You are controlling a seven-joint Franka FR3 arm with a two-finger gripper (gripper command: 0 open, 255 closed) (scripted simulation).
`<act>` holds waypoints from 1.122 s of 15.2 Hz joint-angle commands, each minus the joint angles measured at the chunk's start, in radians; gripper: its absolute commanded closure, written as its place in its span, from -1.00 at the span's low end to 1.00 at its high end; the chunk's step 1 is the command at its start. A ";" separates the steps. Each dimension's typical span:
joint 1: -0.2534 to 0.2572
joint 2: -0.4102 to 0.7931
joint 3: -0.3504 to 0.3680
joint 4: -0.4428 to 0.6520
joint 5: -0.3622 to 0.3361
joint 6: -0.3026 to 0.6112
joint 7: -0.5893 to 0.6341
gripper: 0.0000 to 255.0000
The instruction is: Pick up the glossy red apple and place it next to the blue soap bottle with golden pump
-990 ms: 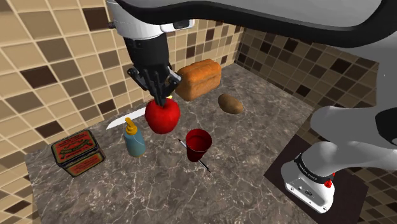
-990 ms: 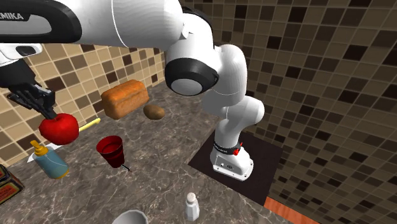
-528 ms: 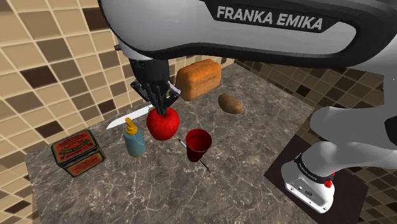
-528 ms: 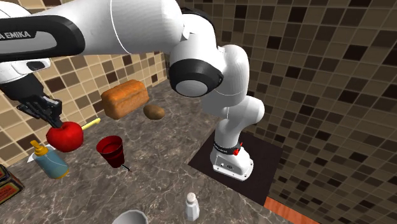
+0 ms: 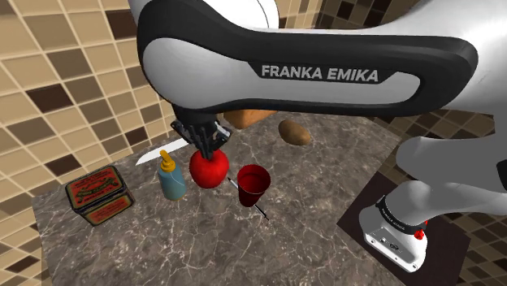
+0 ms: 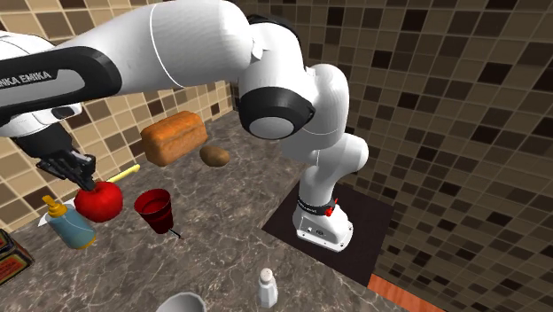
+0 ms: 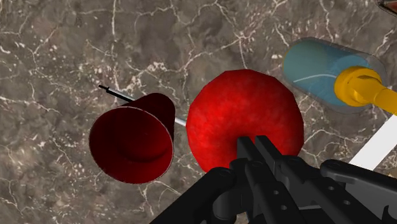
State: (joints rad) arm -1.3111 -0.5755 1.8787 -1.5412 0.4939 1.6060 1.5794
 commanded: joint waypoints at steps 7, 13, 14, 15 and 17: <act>0.012 -0.026 0.020 -0.087 0.029 0.093 -0.017 1.00; 0.010 -0.051 0.044 -0.140 0.056 0.157 -0.033 1.00; 0.008 -0.056 0.049 -0.149 0.062 0.168 -0.036 1.00; 0.008 -0.056 0.049 -0.149 0.061 0.168 -0.036 1.00; 0.008 -0.056 0.049 -0.149 0.062 0.168 -0.036 1.00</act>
State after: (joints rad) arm -1.3024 -0.6310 1.9269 -1.6895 0.5547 1.7727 1.5442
